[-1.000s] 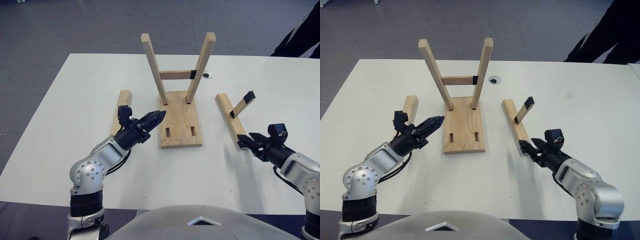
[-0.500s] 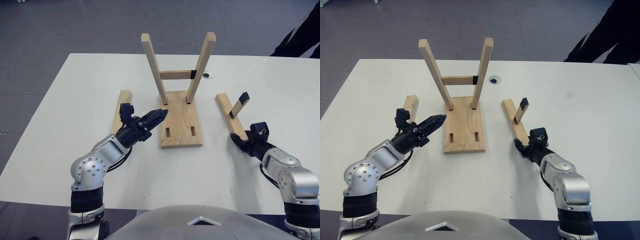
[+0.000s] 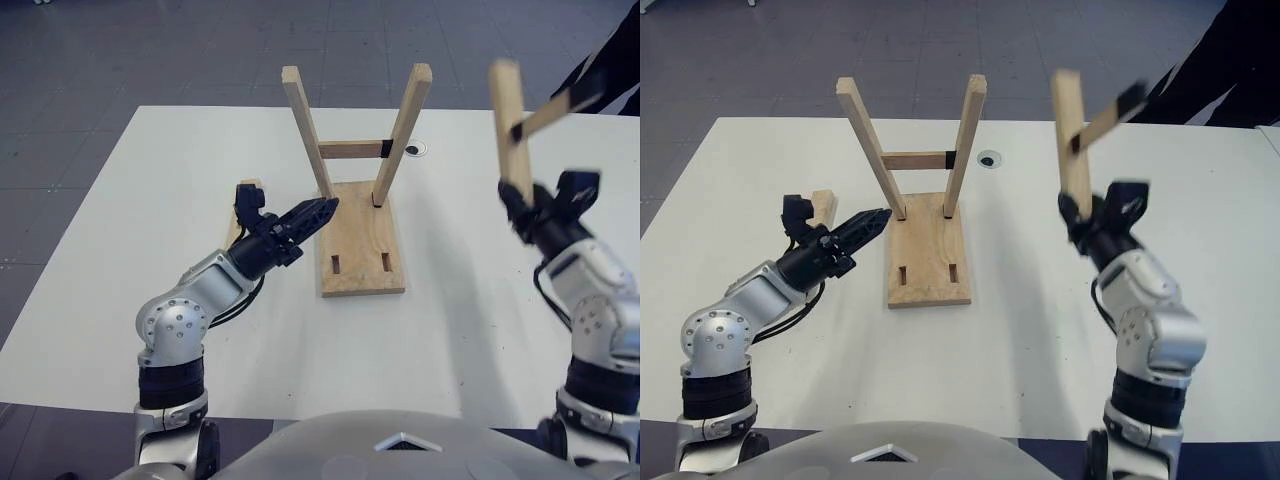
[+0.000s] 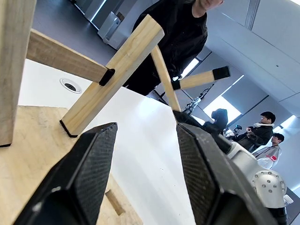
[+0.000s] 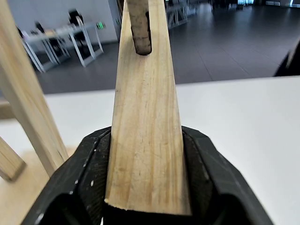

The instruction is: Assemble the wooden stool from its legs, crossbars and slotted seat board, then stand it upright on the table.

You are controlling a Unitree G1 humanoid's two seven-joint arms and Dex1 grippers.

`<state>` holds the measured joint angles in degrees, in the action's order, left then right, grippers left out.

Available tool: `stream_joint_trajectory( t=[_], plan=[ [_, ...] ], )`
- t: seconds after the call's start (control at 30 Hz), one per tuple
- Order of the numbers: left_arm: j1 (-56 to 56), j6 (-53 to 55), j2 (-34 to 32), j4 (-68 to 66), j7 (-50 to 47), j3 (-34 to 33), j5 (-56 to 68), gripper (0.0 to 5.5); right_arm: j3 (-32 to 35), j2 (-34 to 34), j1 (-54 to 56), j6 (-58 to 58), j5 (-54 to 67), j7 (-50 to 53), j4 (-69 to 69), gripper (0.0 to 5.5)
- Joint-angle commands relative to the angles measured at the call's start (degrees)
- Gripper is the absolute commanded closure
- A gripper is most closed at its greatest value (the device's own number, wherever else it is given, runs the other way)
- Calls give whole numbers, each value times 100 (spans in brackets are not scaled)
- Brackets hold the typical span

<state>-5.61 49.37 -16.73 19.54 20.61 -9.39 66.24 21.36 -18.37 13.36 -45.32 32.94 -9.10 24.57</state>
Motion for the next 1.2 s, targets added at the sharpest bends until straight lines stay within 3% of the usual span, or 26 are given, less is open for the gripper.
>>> stream_joint_trajectory(
  t=[0.03, 0.2, 0.43, 0.6, 0.83, 1.2],
  plan=[
    [-358, 331, -179, 155, -343, -114, 375, 317, 614, 12, 1015, -402, 1162, 332, 294, 345],
    [-1202, 338, -285, 121, -1011, -578, 1878, 317, 804, -136, 1593, -1005, 3347, 482, 412, 346],
    [-1445, 292, -732, 192, -1779, -406, 4090, 317, 149, -749, 1161, -1569, 5733, -193, 148, 346],
    [-1249, 342, -918, 159, -1776, 105, 4125, 241, -595, -920, 812, -1651, 6838, -645, -106, 346],
    [-1096, 205, -928, 156, -1744, 334, 4608, 142, -1175, -1078, 741, -1514, 6702, -1014, -268, 346],
    [-1111, 83, -876, 231, -1740, 680, 4628, 142, -1605, -1025, 856, -1306, 6399, -1278, -234, 346]
  ],
)
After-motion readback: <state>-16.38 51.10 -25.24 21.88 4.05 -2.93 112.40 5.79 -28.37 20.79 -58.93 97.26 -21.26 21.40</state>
